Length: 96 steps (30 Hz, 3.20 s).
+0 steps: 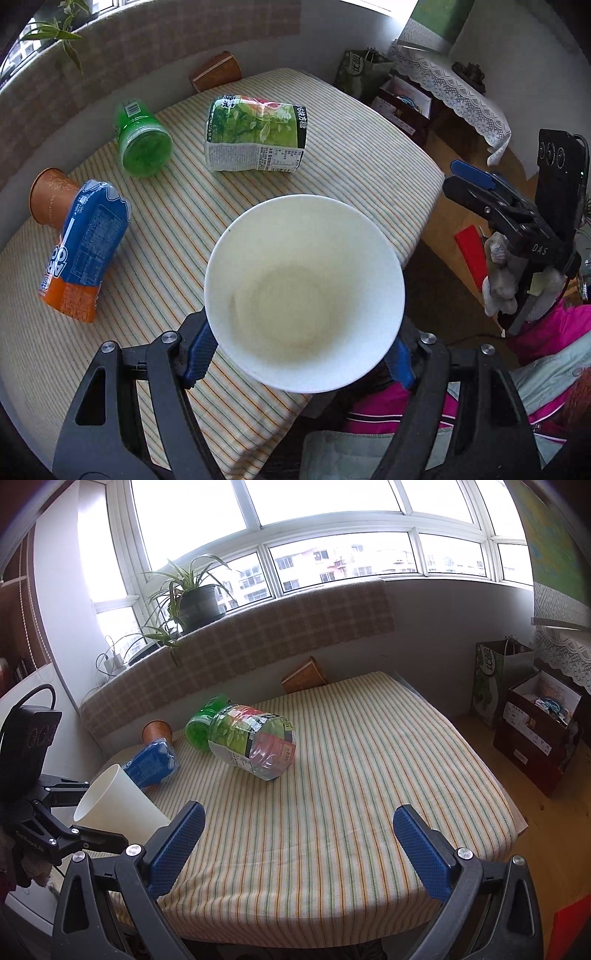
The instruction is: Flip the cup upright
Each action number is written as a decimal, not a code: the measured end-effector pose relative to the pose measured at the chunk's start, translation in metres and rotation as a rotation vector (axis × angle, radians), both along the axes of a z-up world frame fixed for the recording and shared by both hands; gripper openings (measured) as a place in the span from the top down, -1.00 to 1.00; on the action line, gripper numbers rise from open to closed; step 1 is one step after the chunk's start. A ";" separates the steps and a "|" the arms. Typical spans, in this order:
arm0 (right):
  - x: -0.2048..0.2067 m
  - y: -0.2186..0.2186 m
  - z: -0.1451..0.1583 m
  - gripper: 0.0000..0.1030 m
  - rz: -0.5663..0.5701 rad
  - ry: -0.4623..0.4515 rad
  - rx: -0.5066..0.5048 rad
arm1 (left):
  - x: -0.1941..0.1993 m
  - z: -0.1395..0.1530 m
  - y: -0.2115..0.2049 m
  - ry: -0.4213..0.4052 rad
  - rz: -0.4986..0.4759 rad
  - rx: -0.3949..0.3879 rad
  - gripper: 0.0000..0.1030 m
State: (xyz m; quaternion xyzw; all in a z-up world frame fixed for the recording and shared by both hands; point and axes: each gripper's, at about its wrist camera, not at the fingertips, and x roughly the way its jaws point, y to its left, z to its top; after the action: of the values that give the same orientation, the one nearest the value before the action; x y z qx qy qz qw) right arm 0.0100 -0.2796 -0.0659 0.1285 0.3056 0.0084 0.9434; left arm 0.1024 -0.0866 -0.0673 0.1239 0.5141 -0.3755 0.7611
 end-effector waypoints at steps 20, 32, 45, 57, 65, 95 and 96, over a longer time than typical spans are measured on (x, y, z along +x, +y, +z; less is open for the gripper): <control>0.015 0.002 -0.003 -1.00 -0.004 0.026 -0.007 | 0.070 -0.031 -0.002 0.056 0.108 -0.023 -0.56; 0.018 0.003 -0.006 -1.00 0.002 0.035 -0.006 | 0.091 -0.033 -0.007 -0.033 0.162 0.033 -0.58; 0.041 0.018 -0.008 -1.00 0.083 0.070 0.070 | 0.052 0.015 0.037 -0.227 0.301 -0.013 -0.58; 0.121 0.063 -0.029 -1.00 0.217 0.247 0.309 | -0.042 0.025 0.107 -0.286 0.623 -0.192 -0.58; 0.178 0.077 -0.058 -1.00 0.161 0.377 0.523 | -0.067 0.014 0.123 -0.302 0.707 -0.119 -0.58; 0.194 0.159 -0.031 -0.54 0.317 0.166 0.058 | -0.074 0.013 0.135 -0.329 0.714 -0.165 -0.58; 0.190 0.166 -0.029 -0.54 0.333 0.136 0.002 | -0.073 0.013 0.134 -0.325 0.712 -0.169 -0.58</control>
State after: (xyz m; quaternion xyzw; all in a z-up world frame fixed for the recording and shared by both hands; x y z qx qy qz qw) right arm 0.2002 -0.1134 -0.0947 0.0775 0.3857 0.1561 0.9060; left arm 0.0295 0.0472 -0.0540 -0.0670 0.3650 -0.1047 0.9227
